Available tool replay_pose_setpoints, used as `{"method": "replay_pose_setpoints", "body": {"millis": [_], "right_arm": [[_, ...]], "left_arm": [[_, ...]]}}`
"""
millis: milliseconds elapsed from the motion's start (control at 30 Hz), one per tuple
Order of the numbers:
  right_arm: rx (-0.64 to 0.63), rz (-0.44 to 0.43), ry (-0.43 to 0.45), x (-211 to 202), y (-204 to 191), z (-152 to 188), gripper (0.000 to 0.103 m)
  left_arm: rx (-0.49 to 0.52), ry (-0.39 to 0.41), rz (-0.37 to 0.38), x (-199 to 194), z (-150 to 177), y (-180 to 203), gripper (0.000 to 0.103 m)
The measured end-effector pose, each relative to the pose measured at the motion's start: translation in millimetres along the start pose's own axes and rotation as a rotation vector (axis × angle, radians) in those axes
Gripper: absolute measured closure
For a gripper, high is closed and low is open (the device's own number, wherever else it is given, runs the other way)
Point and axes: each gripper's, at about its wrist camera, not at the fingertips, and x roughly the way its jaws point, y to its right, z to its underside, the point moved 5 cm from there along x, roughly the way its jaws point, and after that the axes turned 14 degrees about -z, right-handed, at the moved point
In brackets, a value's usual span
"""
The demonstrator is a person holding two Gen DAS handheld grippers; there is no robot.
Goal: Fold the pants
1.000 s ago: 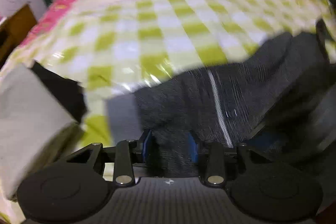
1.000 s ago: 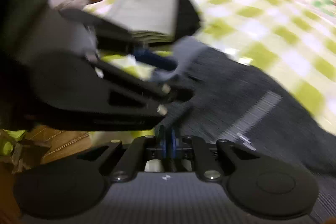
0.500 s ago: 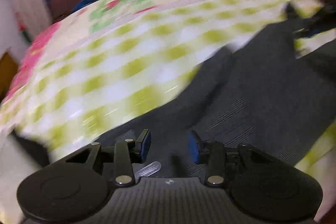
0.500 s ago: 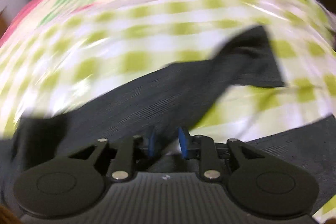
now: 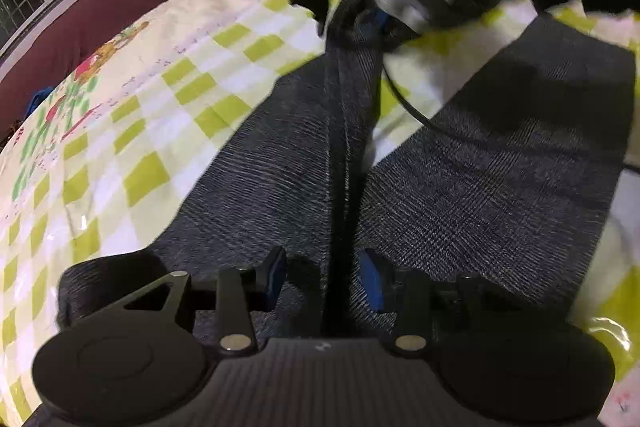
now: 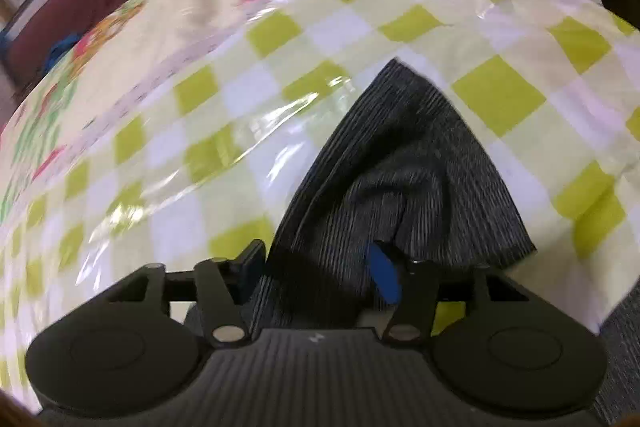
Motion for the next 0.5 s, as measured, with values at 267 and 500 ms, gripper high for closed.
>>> {"method": "replay_pose_setpoints", "body": {"millis": [267, 500], "right_arm": [[0.022, 0.053, -0.014, 21, 13, -25, 0.091], [0.095, -0.183, 0.109, -79, 31, -34, 0.101]], "left_arm": [[0.041, 0.002, -0.009, 6, 0, 6, 0.049], [0.047, 0.041, 0.012, -4, -4, -6, 0.068]]}}
